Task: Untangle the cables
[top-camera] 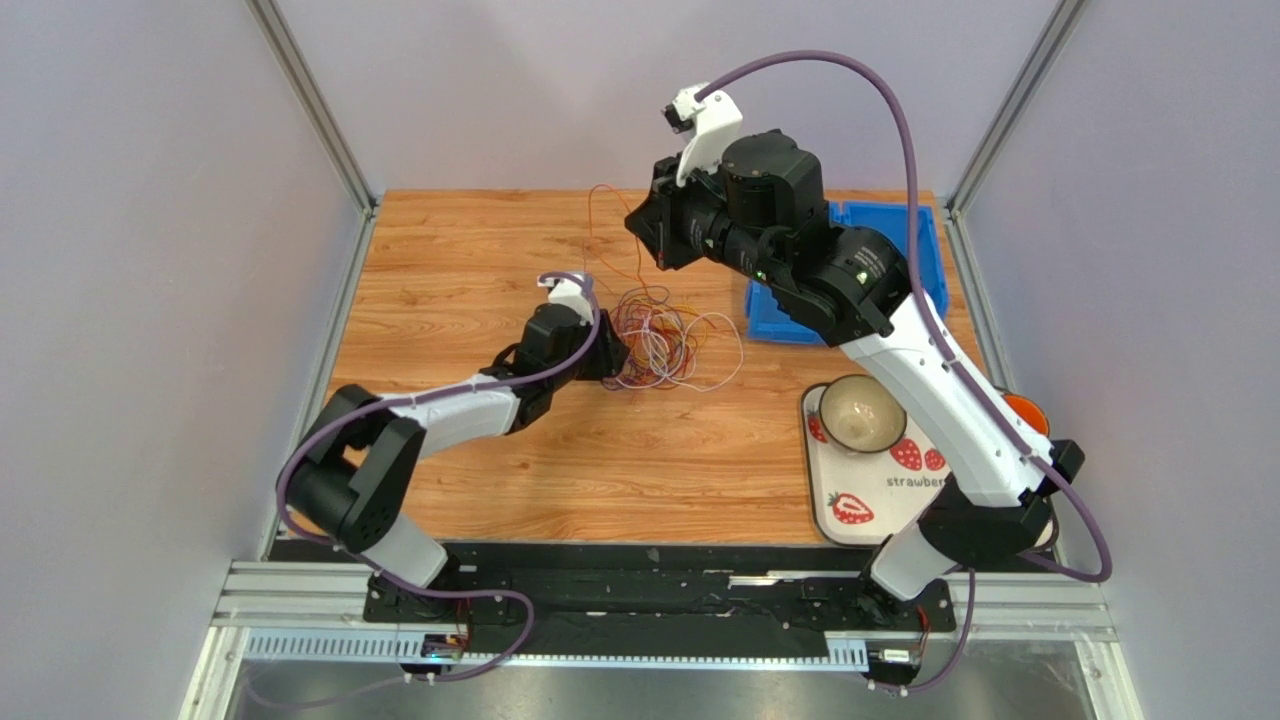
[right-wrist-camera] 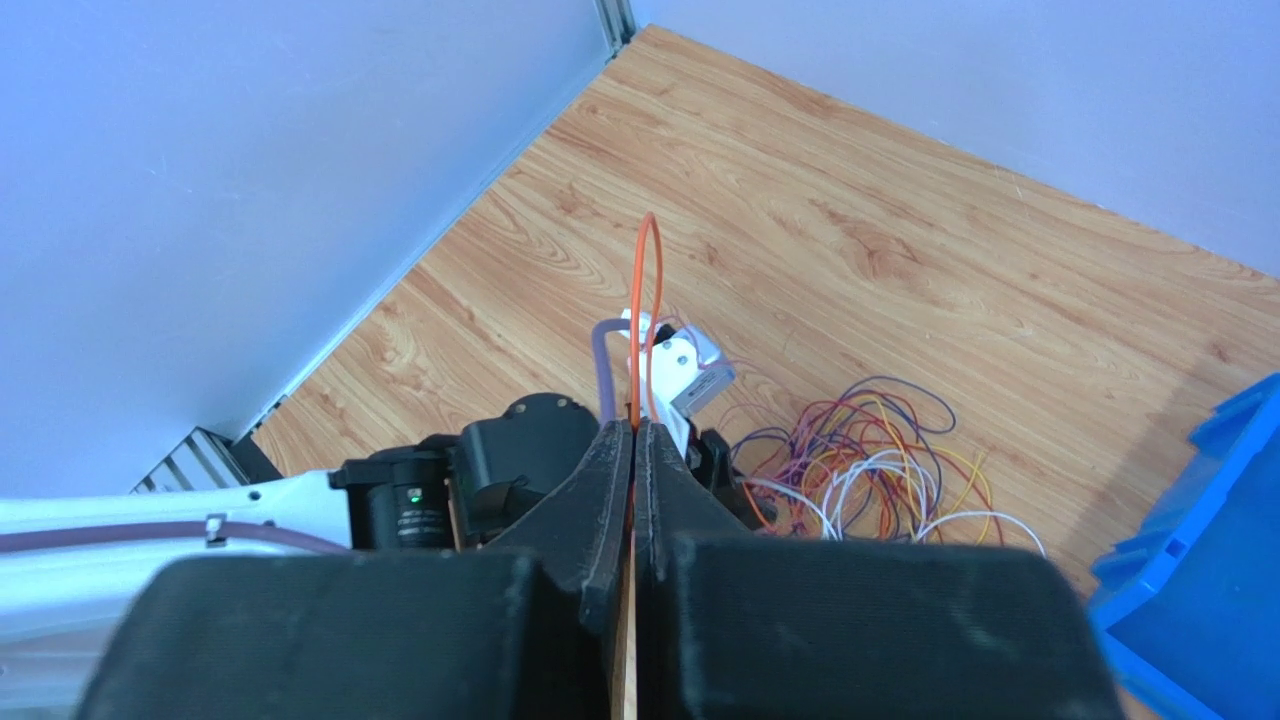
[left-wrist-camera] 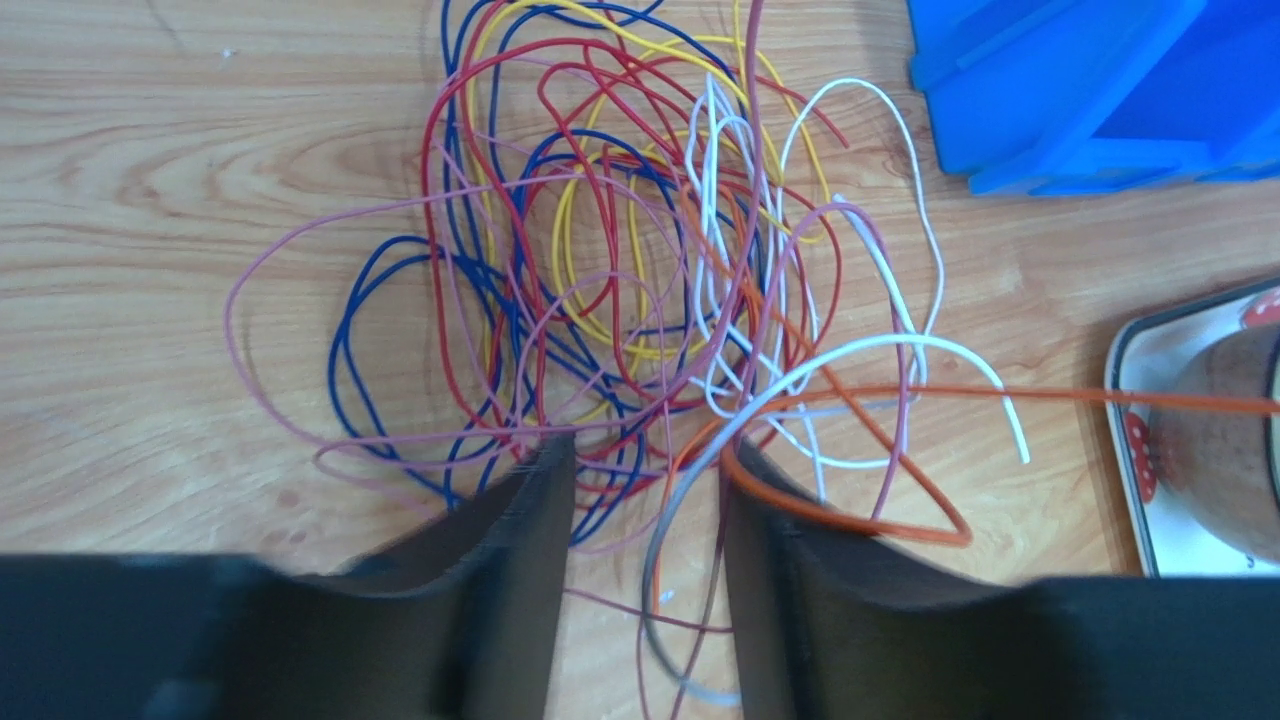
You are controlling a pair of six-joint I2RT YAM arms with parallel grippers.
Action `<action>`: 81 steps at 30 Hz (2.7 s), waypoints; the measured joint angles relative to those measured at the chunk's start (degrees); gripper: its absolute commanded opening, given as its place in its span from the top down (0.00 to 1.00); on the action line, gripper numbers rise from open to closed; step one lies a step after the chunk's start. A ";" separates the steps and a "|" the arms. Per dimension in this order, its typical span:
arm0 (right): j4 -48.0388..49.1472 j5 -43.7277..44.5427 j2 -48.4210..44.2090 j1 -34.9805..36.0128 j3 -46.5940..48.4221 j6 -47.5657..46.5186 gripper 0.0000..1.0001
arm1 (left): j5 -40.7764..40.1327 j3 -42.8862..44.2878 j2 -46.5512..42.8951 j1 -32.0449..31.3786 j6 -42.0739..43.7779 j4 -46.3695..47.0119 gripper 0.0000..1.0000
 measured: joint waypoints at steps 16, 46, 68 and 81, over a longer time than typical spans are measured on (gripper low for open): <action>5.62 0.04 -5.68 0.00 11.13 -0.15 1.00 | -1.46 3.41 7.69 -0.02 0.24 1.40 0.99; 33.35 5.20 -24.85 0.00 11.15 -9.81 1.00 | -3.67 7.48 10.27 -0.02 -0.92 -4.83 0.66; 37.57 19.19 -21.57 -0.02 -2.14 -29.86 1.00 | -2.38 4.96 10.14 -0.28 -1.07 -1.95 0.35; 33.94 21.40 -6.21 -15.78 11.15 -29.09 1.00 | -1.92 3.48 9.38 -0.33 -1.07 0.63 0.35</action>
